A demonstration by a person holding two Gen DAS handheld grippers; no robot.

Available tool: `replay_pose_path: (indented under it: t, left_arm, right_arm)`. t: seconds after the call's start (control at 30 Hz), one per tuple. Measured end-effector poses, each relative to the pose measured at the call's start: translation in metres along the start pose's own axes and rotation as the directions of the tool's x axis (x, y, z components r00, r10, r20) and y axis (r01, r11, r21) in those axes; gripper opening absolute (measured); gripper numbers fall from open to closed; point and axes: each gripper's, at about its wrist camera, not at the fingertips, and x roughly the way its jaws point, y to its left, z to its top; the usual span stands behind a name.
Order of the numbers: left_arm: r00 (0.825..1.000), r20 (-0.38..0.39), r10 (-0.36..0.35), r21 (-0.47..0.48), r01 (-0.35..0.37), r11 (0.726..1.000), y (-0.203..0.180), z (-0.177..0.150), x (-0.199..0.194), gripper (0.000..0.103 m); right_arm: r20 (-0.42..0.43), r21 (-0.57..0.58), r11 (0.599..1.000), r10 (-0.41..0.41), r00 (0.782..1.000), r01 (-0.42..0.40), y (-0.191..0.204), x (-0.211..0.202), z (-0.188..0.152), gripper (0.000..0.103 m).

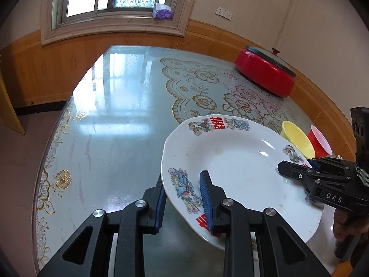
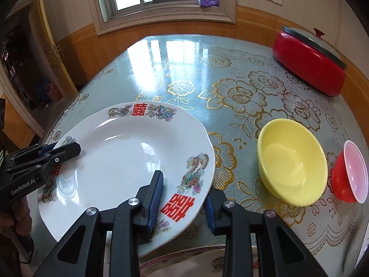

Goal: Organize plates and bowls

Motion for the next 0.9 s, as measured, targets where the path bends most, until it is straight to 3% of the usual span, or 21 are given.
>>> replay_pose_path:
  t: [0.23, 0.47, 0.7, 0.9]
  left_arm:
    - [0.998, 0.058, -0.026, 0.032, 0.024, 0.999, -0.018, 0.001, -0.031, 0.028]
    - [0.991, 0.098, -0.093, 0.104, 0.083, 0.991, -0.059, -0.011, -0.065, 0.028]
    - [0.981, 0.055, -0.185, 0.189, 0.172, 0.967, -0.113, -0.035, -0.073, 0.028]
    - [0.975, -0.006, -0.224, 0.233, 0.219, 0.948, -0.149, -0.059, -0.066, 0.028]
  right_arm:
    - [0.07, 0.003, 1.0, -0.006, 0.998, 0.006, -0.001, -0.04, -0.01, 0.032]
    - [0.136, 0.049, 0.998, -0.036, 0.99, 0.03, -0.017, -0.095, -0.047, 0.032]
    - [0.154, 0.116, 0.989, -0.112, 0.982, 0.094, -0.046, -0.137, -0.101, 0.032]
    - [0.124, 0.182, 0.975, -0.153, 0.98, 0.129, -0.067, -0.152, -0.143, 0.032]
